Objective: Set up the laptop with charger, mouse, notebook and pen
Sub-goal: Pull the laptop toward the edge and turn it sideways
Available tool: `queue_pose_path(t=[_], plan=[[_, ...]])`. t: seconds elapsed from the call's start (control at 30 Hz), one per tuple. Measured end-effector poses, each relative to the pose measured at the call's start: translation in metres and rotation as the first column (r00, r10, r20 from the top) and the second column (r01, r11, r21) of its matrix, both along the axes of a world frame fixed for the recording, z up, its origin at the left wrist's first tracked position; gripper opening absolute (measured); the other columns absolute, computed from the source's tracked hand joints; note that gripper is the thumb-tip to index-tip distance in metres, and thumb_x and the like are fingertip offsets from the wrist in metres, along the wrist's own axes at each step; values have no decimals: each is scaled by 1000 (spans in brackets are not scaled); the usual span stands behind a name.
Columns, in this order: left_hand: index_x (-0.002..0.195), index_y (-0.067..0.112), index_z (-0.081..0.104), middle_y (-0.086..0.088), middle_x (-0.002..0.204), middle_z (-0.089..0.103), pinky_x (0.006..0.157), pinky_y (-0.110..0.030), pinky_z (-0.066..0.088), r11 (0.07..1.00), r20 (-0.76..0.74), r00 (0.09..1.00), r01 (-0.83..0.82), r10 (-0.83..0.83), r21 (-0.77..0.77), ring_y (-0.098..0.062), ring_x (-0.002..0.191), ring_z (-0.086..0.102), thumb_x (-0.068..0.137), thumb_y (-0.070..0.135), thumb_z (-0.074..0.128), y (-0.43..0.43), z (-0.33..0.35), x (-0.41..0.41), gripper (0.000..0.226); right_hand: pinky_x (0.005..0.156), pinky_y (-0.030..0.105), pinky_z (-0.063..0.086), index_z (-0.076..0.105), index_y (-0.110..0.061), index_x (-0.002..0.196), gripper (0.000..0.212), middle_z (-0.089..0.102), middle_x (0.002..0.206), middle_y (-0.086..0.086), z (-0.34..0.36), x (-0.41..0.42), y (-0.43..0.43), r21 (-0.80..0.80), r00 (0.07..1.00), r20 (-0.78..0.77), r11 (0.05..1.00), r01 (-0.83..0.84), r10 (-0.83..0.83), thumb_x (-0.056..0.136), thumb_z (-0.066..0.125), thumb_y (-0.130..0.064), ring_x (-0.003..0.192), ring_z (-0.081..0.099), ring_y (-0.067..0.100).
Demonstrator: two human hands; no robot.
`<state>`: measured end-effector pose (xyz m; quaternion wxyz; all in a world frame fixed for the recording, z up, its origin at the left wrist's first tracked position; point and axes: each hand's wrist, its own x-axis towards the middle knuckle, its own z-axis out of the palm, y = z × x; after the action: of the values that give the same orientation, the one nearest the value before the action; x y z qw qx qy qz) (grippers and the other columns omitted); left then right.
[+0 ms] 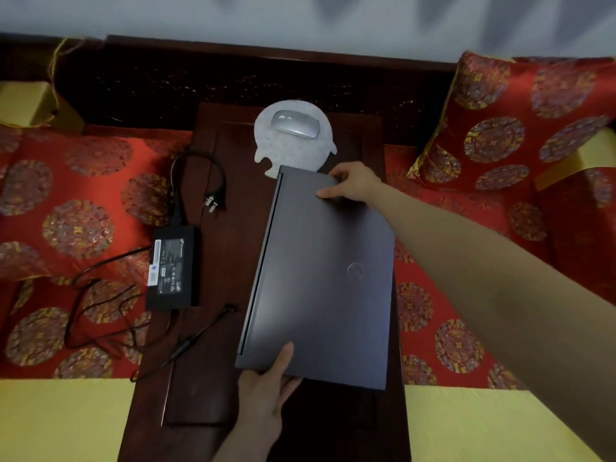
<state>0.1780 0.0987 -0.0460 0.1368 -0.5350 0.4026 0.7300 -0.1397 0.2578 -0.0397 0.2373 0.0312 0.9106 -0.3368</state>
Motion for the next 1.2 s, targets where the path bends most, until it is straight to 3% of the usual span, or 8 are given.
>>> queue_pose_path(t=[0.2, 0.43, 0.53, 0.67, 0.9, 1.0, 1.1, 1.2], plan=[[87, 5, 59, -6, 94, 65, 61, -33, 60, 999, 90, 995, 38, -35, -30, -25, 87, 66, 76, 9, 75, 14, 4, 31, 20, 104, 52, 38, 68, -31, 101, 61, 59, 92, -11, -5, 24, -1, 32, 996, -20, 996, -86, 87, 49, 83, -59, 97, 56, 16], [97, 1, 60, -13, 107, 66, 63, -34, 61, 1000, 128, 992, 7, -3, -30, -30, 94, 67, 72, 11, 79, 24, -1, 53, 32, 105, 53, 37, 67, -31, 103, 58, 57, 96, -10, -9, 42, -1, 65, 991, -14, 989, -129, 130, 53, 83, -56, 109, 58, 22], [102, -4, 59, -15, 111, 65, 62, -35, 61, 999, 142, 990, 0, 5, -38, -32, 96, 67, 71, 12, 80, 26, 0, 58, 40, 104, 53, 37, 67, -31, 102, 58, 57, 95, -9, -14, 46, 2, 63, 991, -11, 990, -129, 130, 53, 84, -56, 104, 57, 20], [101, -6, 60, -16, 108, 64, 61, -35, 61, 999, 146, 989, 7, 0, -48, -29, 88, 68, 72, 12, 79, 26, 1, 63, 39, 101, 48, 42, 67, -30, 104, 62, 56, 95, -7, -17, 51, 3, 94, 987, -23, 984, -153, 156, 52, 82, -60, 109, 57, 24], [107, -11, 58, -17, 112, 63, 53, -32, 60, 997, 151, 987, -53, 61, -59, -35, 107, 61, 72, 9, 79, 36, -3, 74, 46, 101, 53, 41, 66, -31, 108, 62, 52, 97, -8, -18, 57, -1, 135, 977, -21, 969, -207, 212, 55, 81, -59, 112, 54, 24], [100, -15, 59, -23, 102, 66, 55, -36, 61, 998, 176, 984, -21, 30, -55, -37, 97, 66, 69, 16, 82, 37, -4, 77, 49, 102, 53, 37, 64, -31, 112, 59, 47, 100, -6, -16, 61, -1, 161, 975, -45, 964, -210, 219, 61, 79, -57, 117, 48, 24], [80, -18, 62, -32, 72, 70, 55, -36, 61, 998, 205, 977, 60, -54, -20, -41, 72, 72, 70, 20, 81, 34, -1, 77, 43, 103, 52, 32, 61, -30, 116, 59, 48, 112, 3, -15, 71, 1, 199, 969, -74, 955, -218, 236, 66, 74, -59, 121, 43, 27], [77, -16, 61, -32, 66, 68, 55, -37, 61, 999, 200, 980, 15, -21, 30, -41, 66, 71, 74, 13, 77, 32, 0, 77, 33, 104, 49, 29, 53, -26, 128, 60, 48, 129, 9, -23, 93, -1, 289, 954, -211, 946, -148, 214, 77, 64, -57, 125, 40, 28]])
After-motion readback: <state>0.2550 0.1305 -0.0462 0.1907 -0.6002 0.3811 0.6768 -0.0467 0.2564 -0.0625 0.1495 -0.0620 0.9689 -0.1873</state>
